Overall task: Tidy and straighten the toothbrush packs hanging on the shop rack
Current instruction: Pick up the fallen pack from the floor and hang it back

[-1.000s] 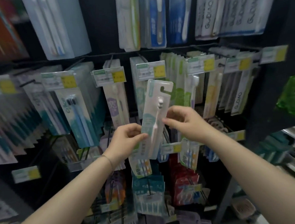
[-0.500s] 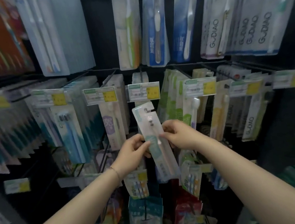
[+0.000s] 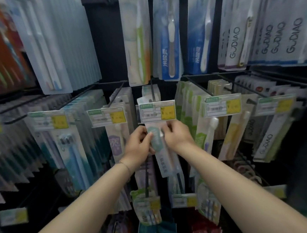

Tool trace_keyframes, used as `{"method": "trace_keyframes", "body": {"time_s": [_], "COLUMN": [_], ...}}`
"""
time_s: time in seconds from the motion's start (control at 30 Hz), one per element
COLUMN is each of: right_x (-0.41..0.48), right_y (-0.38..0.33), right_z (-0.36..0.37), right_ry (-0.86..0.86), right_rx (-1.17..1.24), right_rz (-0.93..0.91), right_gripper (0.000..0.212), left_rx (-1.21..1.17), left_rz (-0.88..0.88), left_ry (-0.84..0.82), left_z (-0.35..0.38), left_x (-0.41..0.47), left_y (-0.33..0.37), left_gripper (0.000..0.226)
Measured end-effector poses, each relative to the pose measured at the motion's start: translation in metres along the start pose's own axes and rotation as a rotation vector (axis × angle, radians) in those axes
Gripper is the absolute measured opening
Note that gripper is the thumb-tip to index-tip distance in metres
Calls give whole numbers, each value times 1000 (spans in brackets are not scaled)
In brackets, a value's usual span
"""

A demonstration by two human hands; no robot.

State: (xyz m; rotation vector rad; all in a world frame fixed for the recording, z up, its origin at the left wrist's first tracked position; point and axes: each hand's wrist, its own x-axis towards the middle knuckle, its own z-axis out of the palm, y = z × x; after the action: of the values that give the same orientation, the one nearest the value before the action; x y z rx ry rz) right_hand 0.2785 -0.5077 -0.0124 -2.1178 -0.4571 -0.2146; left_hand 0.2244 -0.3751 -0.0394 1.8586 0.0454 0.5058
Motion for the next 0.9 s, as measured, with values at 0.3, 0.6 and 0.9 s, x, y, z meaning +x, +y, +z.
{"method": "trace_keyframes", "body": {"time_s": [0.3,0.6,0.9], "right_x": [-1,2,-25], "right_y": [13,15,8], "right_z": [21,29,22], "right_ry": [57,74,189], "right_rx": [160,195,135], "right_rz": [78,117,-17], "right_gripper": [25,20,26], "left_rx": [138,286,514], "left_rz": [-26,-31,-176], "left_ry": [-75,-63,-170], "left_z": [0,-1,-15], "left_x": [20,19,-3], "left_y": [-6,-7,-5], "left_gripper": [15,20,29]}}
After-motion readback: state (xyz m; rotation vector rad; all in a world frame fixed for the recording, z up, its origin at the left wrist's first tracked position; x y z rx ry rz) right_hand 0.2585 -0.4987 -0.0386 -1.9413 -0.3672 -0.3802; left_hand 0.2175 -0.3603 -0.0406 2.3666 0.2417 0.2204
